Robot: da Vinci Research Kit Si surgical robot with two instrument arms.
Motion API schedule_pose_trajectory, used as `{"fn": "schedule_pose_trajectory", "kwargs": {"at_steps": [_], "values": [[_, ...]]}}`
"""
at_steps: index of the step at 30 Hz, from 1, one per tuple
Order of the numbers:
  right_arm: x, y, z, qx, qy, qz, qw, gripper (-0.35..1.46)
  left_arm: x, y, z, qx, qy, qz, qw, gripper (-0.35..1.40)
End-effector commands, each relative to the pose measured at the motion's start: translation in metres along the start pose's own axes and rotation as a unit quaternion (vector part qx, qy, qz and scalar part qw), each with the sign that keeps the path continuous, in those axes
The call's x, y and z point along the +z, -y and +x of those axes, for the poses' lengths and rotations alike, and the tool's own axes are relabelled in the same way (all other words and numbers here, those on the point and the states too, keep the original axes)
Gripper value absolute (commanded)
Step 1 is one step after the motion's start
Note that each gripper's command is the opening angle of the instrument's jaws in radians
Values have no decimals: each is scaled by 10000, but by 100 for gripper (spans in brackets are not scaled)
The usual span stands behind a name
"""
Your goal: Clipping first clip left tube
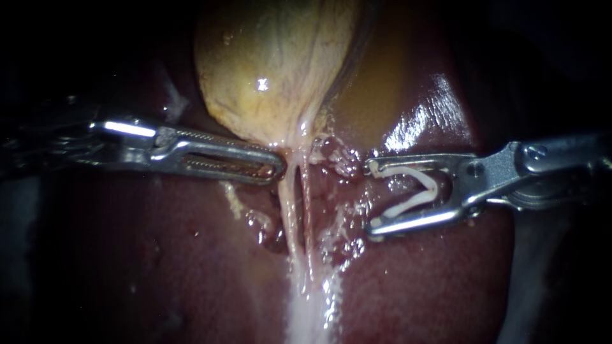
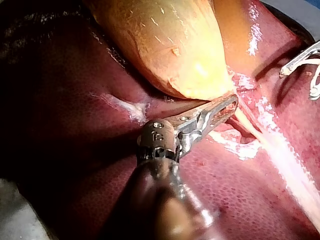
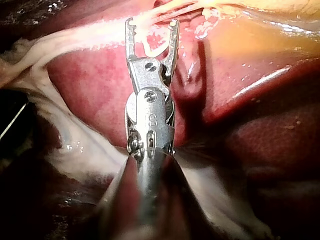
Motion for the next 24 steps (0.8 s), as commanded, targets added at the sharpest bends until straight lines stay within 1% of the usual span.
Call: {"fn": "schedule_pose_trajectory", "kwargs": {"at_steps": [1, 4, 7, 11, 15, 19, 24], "values": [[0, 0, 0, 1, -1, -1, 10000, 49, -1, 0, 0, 1, -1, -1, 10000, -35], [0, 0, 0, 1, -1, -3, 10000, 49, -6, -6, 0, -8, 5, -12, 10000, -35], [0, 0, -1, -1, 0, -4, 10000, 49, -19, -18, 4, -32, 12, -28, 10000, -35], [1, 0, -1, -1, 0, -7, 10000, 49, -40, -33, 11, -70, -13, 18, 10000, -35], [1, 1, -1, -2, 0, -8, 10000, 49, -53, -44, 12, -121, -45, 7, 9999, -35], [2, 1, -1, -2, 0, -10, 10000, 49, -59, -52, 14, -107, -66, -16, 9999, -35], [6, 2, -3, -9, 0, -24, 10000, 49, -62, -56, 15, -116, -86, -16, 9999, -35]]}}
